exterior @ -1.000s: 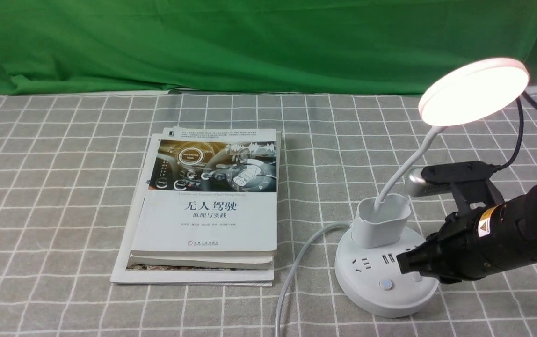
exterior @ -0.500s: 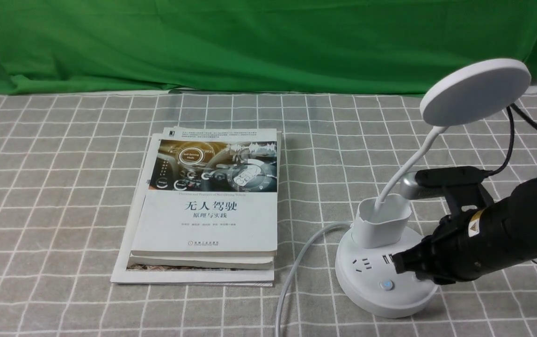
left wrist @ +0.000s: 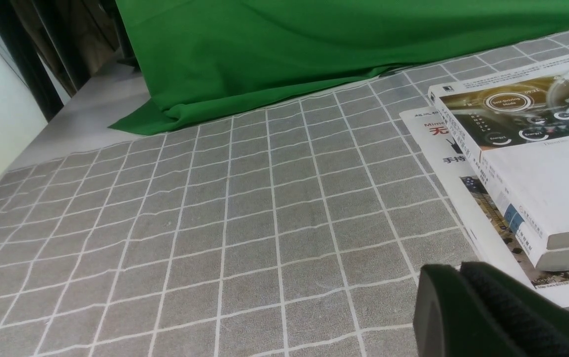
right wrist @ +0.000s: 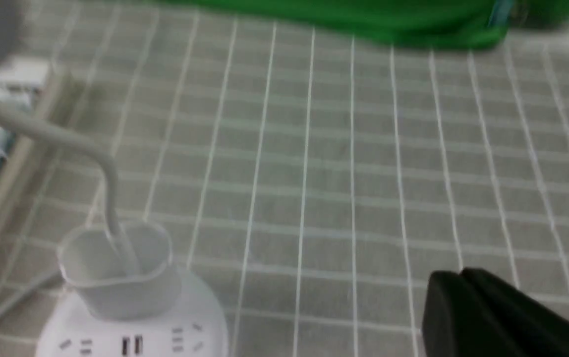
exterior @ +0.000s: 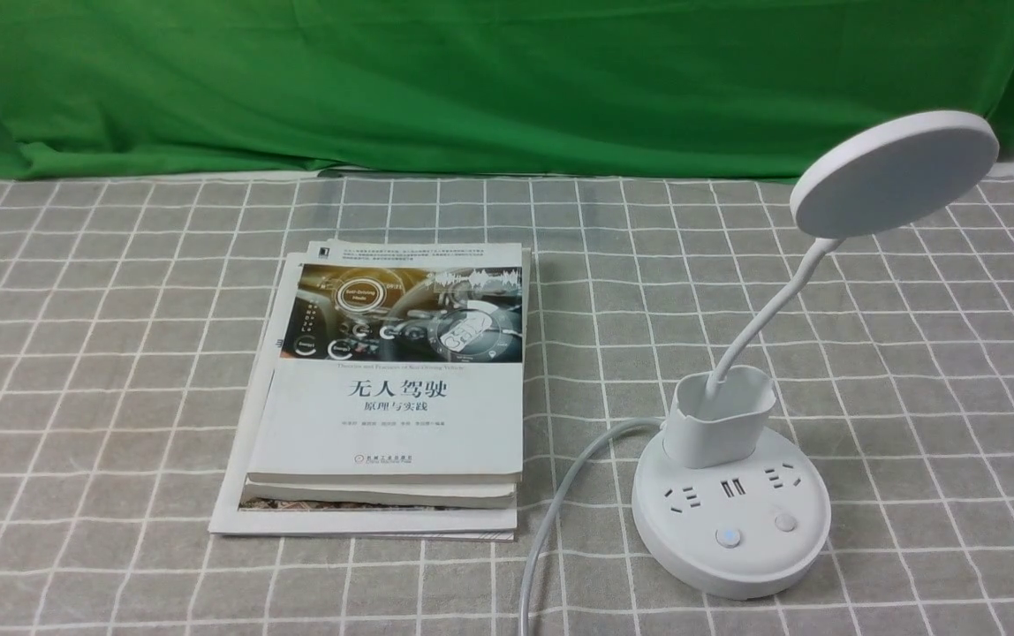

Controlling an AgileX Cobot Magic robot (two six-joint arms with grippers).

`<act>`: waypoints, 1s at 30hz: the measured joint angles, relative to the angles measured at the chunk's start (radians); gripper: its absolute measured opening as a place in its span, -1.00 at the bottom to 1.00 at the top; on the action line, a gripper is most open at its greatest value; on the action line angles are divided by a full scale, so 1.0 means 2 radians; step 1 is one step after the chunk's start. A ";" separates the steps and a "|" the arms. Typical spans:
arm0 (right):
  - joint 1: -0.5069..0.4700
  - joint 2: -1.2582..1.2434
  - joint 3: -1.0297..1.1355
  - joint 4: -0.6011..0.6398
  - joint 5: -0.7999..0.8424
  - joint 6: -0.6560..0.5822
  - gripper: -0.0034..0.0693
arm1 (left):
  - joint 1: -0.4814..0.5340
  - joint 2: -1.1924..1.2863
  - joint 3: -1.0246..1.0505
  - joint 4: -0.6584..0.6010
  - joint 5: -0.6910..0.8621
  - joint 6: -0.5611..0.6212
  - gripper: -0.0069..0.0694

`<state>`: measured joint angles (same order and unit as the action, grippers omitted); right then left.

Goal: Turn off the desk lamp on the grey coffee tablecloth by hand.

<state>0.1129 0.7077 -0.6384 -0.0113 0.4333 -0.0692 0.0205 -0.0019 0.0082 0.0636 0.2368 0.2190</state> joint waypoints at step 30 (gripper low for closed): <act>-0.001 -0.316 0.259 0.006 -0.151 -0.008 -0.77 | 0.000 0.000 0.000 0.000 0.000 0.000 -0.77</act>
<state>0.1114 0.0755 -0.1194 0.0000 0.1315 -0.0856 0.0205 -0.0019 0.0082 0.0636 0.2366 0.2190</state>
